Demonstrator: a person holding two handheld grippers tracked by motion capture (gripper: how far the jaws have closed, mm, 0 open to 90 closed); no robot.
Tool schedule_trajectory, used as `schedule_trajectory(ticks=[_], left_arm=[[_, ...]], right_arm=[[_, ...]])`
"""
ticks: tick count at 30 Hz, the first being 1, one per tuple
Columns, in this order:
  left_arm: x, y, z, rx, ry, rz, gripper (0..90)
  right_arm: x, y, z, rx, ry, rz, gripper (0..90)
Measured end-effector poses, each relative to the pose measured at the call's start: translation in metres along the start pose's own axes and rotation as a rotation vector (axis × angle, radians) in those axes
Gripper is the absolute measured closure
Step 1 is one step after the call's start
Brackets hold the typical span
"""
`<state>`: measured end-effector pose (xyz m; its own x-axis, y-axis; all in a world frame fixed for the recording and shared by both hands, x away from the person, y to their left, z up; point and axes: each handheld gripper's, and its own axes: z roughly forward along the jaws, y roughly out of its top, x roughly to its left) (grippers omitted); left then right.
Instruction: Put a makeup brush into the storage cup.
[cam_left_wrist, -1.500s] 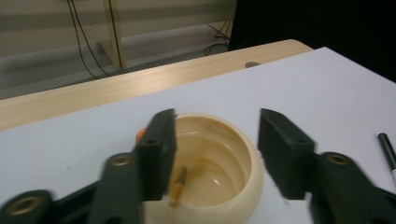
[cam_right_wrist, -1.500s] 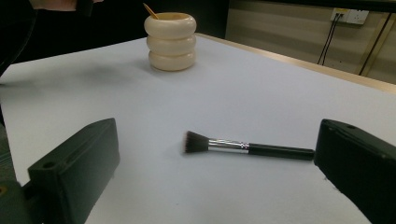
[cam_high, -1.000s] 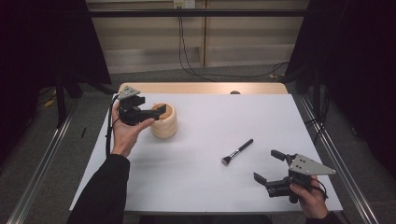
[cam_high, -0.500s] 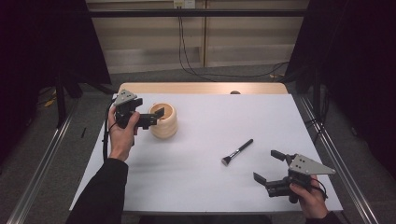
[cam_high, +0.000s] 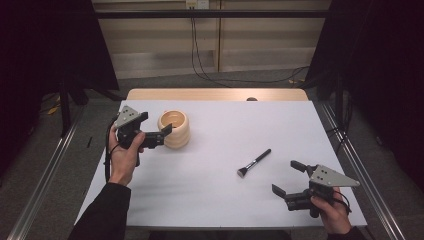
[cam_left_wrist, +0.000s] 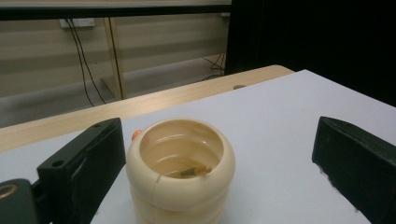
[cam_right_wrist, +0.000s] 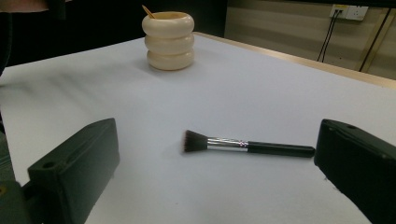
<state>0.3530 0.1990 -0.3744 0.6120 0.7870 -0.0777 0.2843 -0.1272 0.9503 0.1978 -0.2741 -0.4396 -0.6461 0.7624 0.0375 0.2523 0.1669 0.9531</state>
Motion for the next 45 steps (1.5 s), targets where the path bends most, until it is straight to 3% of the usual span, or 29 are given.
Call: schedule_trajectory(ticks=[6,9,14,19,24,29,31,33,36,39,45], left_arm=[[-0.006,-0.007,-0.011,-0.008,-0.017,-0.004,2.2],[-0.009,-0.013,-0.014,-0.01,-0.006,0.014,2.2],[-0.013,-0.021,-0.023,-0.019,-0.006,-0.003,2.2],[-0.018,-0.028,-0.032,0.009,-0.004,0.023,2.8],[-0.023,-0.035,-0.041,0.001,0.005,0.028,3.0],[-0.027,-0.042,-0.05,-0.012,0.003,-0.007,2.8],[-0.029,-0.045,-0.055,-0.006,-0.006,0.011,2.7],[-0.032,-0.05,-0.058,-0.014,-0.009,-0.006,2.3],[-0.033,-0.056,-0.065,-0.005,-0.003,0.016,2.2],[-0.034,-0.061,-0.069,-0.003,-0.011,0.007,2.2],[-0.037,-0.07,-0.077,0.007,0.009,0.012,2.1]], right_arm=[[0.0,0.0,0.0,-0.005,-0.002,0.001,0.0],[0.0,0.0,0.0,-0.001,0.0,0.001,0.0],[0.0,0.0,0.0,-0.002,0.001,-0.001,0.0],[0.001,0.0,0.0,0.002,0.005,0.0,0.0],[0.0,0.0,-0.001,0.001,0.005,-0.002,0.0],[0.001,0.0,-0.001,0.003,0.003,0.001,0.0],[0.0,0.0,-0.001,0.0,0.005,-0.002,0.0],[0.0,0.0,0.0,0.001,0.001,0.005,0.0],[0.001,0.0,-0.001,0.005,0.003,0.003,0.0],[0.001,0.0,0.0,0.004,0.002,0.001,0.0],[0.0,0.0,0.001,-0.001,-0.002,0.003,0.0]])
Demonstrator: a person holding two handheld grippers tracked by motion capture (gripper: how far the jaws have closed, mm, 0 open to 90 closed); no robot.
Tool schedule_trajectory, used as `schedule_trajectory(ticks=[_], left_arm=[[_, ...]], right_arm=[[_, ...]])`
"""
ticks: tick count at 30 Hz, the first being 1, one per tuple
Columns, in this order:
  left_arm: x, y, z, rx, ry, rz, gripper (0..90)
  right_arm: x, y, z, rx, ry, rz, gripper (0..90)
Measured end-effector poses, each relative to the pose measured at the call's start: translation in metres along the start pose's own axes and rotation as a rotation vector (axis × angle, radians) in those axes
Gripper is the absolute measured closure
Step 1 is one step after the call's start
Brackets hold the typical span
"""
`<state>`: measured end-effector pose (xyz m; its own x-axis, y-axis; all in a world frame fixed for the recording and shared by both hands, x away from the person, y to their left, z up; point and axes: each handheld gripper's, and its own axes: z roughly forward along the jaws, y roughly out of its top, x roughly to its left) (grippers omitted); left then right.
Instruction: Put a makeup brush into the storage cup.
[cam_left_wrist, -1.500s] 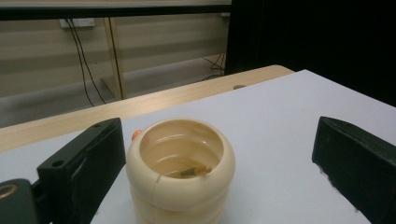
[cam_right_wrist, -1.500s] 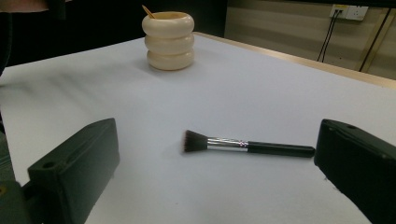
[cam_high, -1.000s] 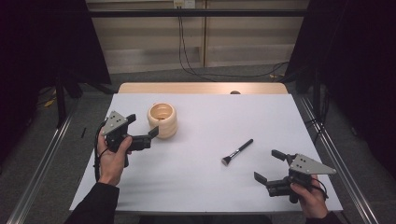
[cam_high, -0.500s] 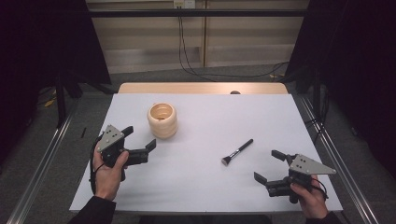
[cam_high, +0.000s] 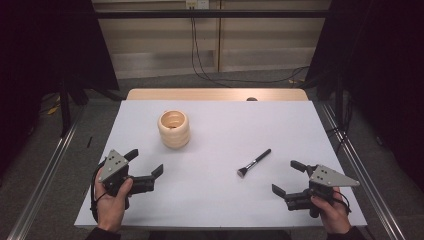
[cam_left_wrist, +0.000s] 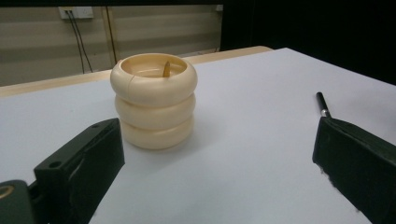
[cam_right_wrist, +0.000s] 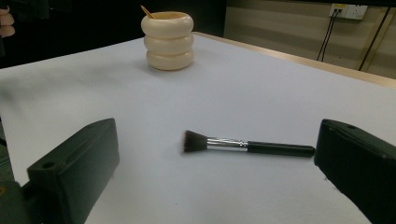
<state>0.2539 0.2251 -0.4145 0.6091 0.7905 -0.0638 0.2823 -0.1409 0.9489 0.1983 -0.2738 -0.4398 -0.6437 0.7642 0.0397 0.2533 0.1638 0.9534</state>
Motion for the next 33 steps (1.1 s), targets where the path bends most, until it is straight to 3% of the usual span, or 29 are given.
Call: schedule_trajectory(ticks=[3,11,14,16,25,28,33], left_arm=[[-0.002,-0.006,-0.004,-0.004,-0.011,-0.02,2.1],[-0.005,-0.015,-0.017,-0.011,-0.017,0.014,2.4],[-0.004,-0.017,-0.019,-0.011,0.004,0.001,2.3],[-0.005,-0.018,-0.02,-0.021,-0.009,-0.021,2.1],[-0.009,-0.018,-0.024,-0.027,-0.001,-0.014,2.0],[-0.009,-0.019,-0.024,-0.037,-0.01,-0.031,2.0],[-0.013,-0.02,-0.024,-0.025,-0.012,-0.016,2.0]], right_arm=[[0.0,0.0,0.0,0.0,-0.001,0.002,0.0],[-0.002,0.0,-0.001,-0.007,-0.015,0.02,0.0],[0.0,0.001,0.001,-0.003,-0.006,0.012,0.0],[0.0,0.0,0.0,-0.004,-0.005,0.012,0.0],[-0.003,0.001,0.0,-0.004,-0.019,0.012,0.0],[-0.007,0.003,0.002,0.006,-0.034,0.008,0.0],[-0.015,0.007,0.007,0.02,-0.035,0.0,0.3]])
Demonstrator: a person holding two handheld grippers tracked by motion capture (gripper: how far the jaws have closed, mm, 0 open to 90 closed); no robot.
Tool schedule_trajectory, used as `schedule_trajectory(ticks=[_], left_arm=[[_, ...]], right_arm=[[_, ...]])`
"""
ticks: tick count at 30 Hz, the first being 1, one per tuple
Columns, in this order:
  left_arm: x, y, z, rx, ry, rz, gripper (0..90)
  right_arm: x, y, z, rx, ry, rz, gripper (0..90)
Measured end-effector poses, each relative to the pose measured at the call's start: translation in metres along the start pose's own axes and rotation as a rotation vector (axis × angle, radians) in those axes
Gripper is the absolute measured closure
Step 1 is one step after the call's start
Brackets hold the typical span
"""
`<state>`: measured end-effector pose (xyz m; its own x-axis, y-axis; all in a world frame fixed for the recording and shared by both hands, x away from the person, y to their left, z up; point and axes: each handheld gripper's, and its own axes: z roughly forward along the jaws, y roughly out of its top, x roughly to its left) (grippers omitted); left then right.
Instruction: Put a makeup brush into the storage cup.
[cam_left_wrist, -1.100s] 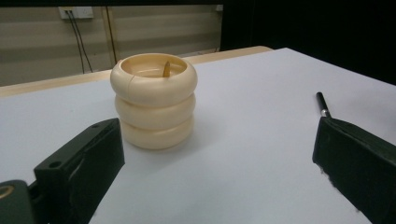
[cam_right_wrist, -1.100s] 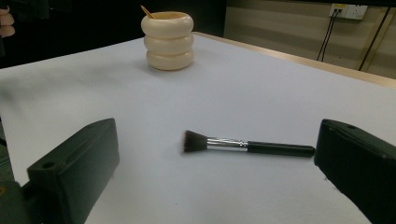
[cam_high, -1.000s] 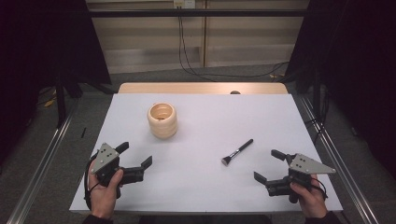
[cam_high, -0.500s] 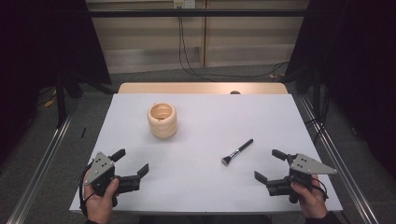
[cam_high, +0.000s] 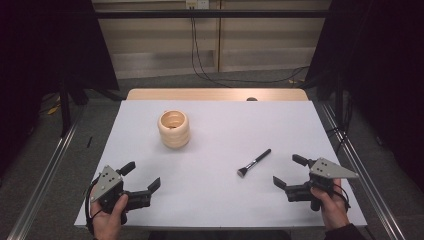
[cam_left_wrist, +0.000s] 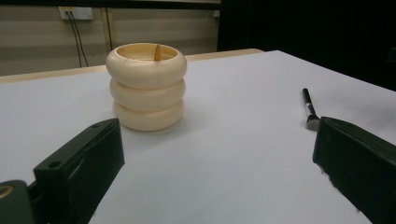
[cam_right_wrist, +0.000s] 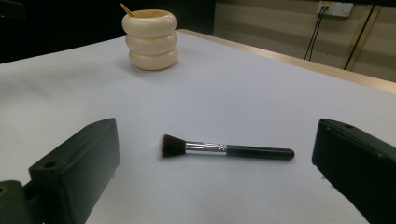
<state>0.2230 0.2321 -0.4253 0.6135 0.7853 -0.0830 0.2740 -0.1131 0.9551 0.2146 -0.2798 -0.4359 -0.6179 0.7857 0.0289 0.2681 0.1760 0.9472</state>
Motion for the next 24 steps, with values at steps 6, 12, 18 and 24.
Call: schedule_trajectory(ticks=[6,12,18,24], left_arm=[[-0.003,0.0,-0.001,-0.003,-0.014,0.008,2.0],[-0.008,0.0,-0.001,0.002,-0.011,0.009,2.0],[-0.008,-0.001,0.0,0.006,-0.016,0.014,2.1],[-0.009,-0.001,-0.001,0.009,-0.027,0.017,2.2]], right_arm=[[-0.01,0.008,0.009,0.038,0.004,0.018,1.8],[-0.015,0.019,0.021,0.053,0.045,0.002,0.8],[-0.022,0.029,0.036,0.064,0.076,-0.004,2.3],[-0.027,0.043,0.055,0.106,0.105,-0.038,1.7]])
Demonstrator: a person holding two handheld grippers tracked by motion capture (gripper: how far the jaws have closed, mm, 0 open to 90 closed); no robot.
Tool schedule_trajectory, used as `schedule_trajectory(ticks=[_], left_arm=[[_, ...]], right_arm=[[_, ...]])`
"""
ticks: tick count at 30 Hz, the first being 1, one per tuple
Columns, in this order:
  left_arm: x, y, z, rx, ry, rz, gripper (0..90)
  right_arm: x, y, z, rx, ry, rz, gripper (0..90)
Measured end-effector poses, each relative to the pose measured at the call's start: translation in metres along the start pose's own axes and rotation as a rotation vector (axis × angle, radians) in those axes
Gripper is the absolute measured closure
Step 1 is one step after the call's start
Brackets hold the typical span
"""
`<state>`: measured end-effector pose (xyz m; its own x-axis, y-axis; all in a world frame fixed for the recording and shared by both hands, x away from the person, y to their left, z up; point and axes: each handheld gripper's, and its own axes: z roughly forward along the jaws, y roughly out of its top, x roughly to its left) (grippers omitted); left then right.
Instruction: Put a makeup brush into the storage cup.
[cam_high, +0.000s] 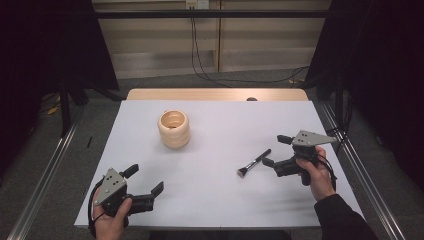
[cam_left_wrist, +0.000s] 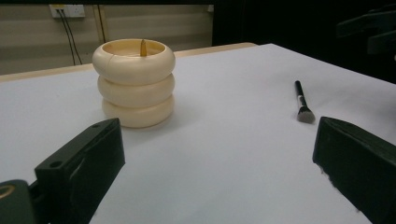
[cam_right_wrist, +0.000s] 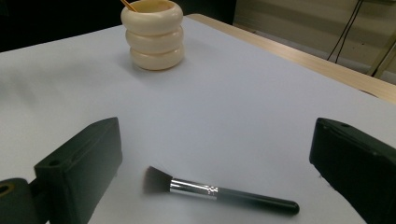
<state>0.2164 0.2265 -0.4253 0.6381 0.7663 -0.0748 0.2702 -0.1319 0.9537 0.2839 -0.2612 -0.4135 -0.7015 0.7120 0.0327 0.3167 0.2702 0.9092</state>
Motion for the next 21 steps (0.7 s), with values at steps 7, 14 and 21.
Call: schedule_trajectory(ticks=[7,14,21], left_arm=[[0.002,0.0,-0.001,0.0,0.006,-0.001,2.2],[0.008,-0.002,0.0,0.007,0.013,-0.01,2.7],[0.008,-0.002,0.0,0.011,0.02,-0.007,2.5]], right_arm=[[-0.011,0.015,0.017,0.024,0.014,-0.014,3.0],[-0.016,0.022,0.028,0.034,-0.006,-0.01,9.4],[-0.021,0.023,0.037,0.108,-0.018,-0.008,8.2]])
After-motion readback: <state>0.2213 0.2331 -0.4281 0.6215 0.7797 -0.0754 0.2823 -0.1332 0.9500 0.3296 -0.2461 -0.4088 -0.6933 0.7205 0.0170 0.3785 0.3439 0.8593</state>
